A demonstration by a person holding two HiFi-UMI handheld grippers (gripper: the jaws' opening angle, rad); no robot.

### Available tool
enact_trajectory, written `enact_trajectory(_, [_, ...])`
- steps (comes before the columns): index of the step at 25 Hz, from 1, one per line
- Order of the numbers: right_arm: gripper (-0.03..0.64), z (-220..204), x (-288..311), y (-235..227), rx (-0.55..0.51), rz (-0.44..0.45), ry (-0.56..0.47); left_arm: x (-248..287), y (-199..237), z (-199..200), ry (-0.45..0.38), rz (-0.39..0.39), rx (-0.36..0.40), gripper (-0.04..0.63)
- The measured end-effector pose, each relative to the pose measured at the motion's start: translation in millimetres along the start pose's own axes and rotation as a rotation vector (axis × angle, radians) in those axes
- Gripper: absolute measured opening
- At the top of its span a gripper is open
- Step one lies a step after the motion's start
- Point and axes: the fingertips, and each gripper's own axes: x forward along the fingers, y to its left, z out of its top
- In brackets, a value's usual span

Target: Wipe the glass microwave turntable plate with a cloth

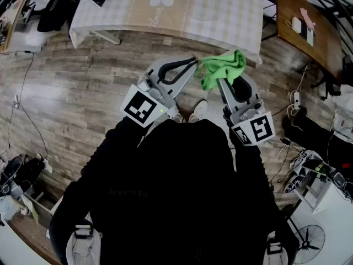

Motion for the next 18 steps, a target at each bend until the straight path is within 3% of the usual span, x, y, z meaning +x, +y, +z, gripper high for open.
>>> enact_trajectory(7, [0.109,3.1,-6.0,1.8,-0.006,0.003,-0.010,-3.9,-17.4,4.4,-0.028,-0.011,0.024,0.028])
enact_trajectory(18, [0.114,12.1,-20.8,-38.8,-0.032,-0.009,-0.028,22.8,-15.4,10.8,-0.047,0.069,0.012,0.028])
